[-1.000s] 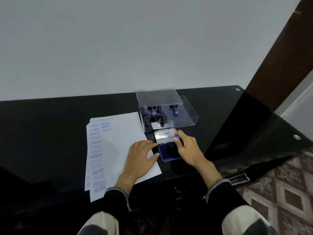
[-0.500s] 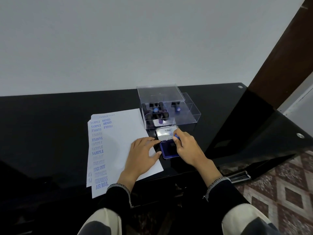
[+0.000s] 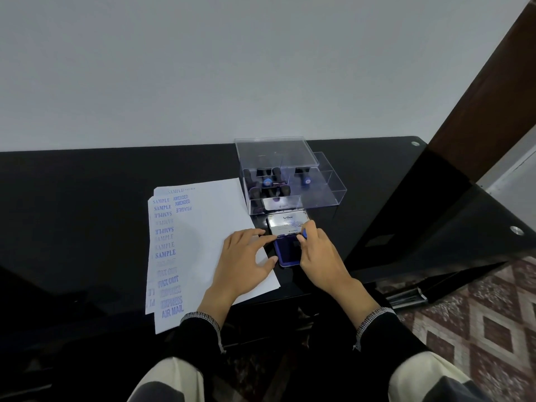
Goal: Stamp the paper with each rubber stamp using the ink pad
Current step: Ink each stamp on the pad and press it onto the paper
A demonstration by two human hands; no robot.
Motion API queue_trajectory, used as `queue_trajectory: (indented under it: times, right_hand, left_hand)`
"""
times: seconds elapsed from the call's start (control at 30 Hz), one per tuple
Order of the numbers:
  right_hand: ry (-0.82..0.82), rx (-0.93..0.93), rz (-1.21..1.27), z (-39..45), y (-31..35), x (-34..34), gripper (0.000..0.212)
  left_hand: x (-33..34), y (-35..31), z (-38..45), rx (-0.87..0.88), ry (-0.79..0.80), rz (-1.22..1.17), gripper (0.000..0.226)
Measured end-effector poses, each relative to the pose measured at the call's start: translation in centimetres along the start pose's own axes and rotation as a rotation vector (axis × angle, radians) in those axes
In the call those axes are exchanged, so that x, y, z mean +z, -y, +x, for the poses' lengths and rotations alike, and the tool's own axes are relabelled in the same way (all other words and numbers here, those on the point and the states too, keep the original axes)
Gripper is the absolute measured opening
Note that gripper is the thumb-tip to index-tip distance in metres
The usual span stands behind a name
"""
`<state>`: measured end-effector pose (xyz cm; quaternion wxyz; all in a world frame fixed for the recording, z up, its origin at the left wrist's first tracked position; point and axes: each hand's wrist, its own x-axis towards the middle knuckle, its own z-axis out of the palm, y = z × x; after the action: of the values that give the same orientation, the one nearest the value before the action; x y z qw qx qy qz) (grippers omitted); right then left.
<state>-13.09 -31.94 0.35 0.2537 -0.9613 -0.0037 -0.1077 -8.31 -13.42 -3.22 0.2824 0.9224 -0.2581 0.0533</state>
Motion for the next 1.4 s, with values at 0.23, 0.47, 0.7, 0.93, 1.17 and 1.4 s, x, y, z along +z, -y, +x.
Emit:
queue_trajectory:
  times: [0.23, 0.47, 0.7, 0.93, 1.17, 1.4]
  right_hand:
    - [0.073, -0.01, 0.026, 1.2, -0.2, -0.4, 0.012]
    - [0.138, -0.007, 0.015, 2.2, 0.0, -0.9, 0.01]
    - [0.171, 0.005, 0.027, 2.2, 0.2, -1.4, 0.01]
    - [0.202, 0.054, -0.022, 2.3, 0.9, -2.7, 0.015]
    - [0.258, 0.124, -0.068, 2.7, 1.0, -2.6, 0.014]
    - [0.235, 0.101, 0.006, 2.5, 0.6, -2.0, 0.015]
  left_hand:
    - [0.1, 0.1, 0.2, 0.006, 0.017, 0.018, 0.061]
    - [-0.2, -0.1, 0.1, -0.003, 0.048, 0.034, 0.068]
    - [-0.4, -0.3, 0.1, 0.0, 0.049, 0.03, 0.075]
    - [-0.2, -0.5, 0.2, 0.008, 0.198, 0.158, 0.096]
    - [0.2, -0.4, 0.5, 0.007, 0.252, 0.187, 0.098]
    - [0.2, -0.4, 0.5, 0.005, 0.246, 0.168, 0.099]
